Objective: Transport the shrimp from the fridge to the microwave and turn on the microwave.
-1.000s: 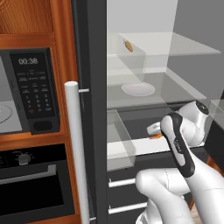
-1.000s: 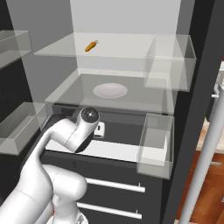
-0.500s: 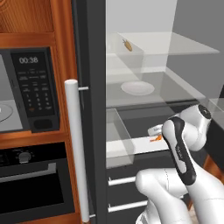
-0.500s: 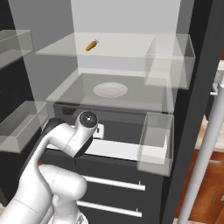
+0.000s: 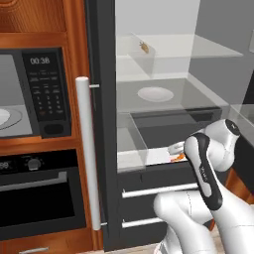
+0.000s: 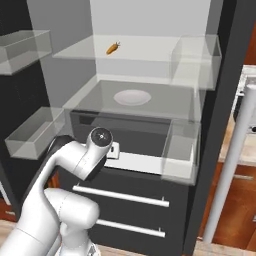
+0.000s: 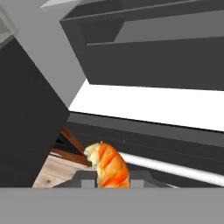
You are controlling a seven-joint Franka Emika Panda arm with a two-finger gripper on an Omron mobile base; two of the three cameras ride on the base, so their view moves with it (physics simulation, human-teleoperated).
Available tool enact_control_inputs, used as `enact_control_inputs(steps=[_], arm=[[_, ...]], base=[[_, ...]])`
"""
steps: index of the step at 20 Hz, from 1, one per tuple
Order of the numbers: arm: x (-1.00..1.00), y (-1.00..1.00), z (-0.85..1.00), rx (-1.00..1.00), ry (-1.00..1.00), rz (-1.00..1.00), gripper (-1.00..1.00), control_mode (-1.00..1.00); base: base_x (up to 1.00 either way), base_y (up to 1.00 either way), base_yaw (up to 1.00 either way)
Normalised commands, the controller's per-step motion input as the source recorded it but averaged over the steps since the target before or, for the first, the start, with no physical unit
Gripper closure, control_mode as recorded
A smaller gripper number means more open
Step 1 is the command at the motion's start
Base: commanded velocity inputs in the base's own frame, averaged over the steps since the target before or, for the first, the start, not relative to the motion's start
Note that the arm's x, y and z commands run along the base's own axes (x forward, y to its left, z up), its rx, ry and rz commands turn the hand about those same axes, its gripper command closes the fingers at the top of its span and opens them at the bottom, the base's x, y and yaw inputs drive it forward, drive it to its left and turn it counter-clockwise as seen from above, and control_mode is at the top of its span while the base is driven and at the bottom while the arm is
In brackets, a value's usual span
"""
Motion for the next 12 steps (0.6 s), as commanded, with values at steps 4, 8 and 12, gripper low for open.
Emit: enact_control_inputs(steps=[4, 8, 12], arm=[[0.0, 0.0, 0.0, 0.0, 0.0, 0.0, 1.0, 1.0], [0.0, 0.0, 0.0, 0.0, 0.0, 0.0, 1.0, 1.0], [0.0, 0.0, 0.0, 0.0, 0.0, 0.0, 1.0, 1.0]], base=[[-0.46, 0.0, 0.14], [-0.49, 0.0, 0.16], [-0.61, 0.0, 0.14]])
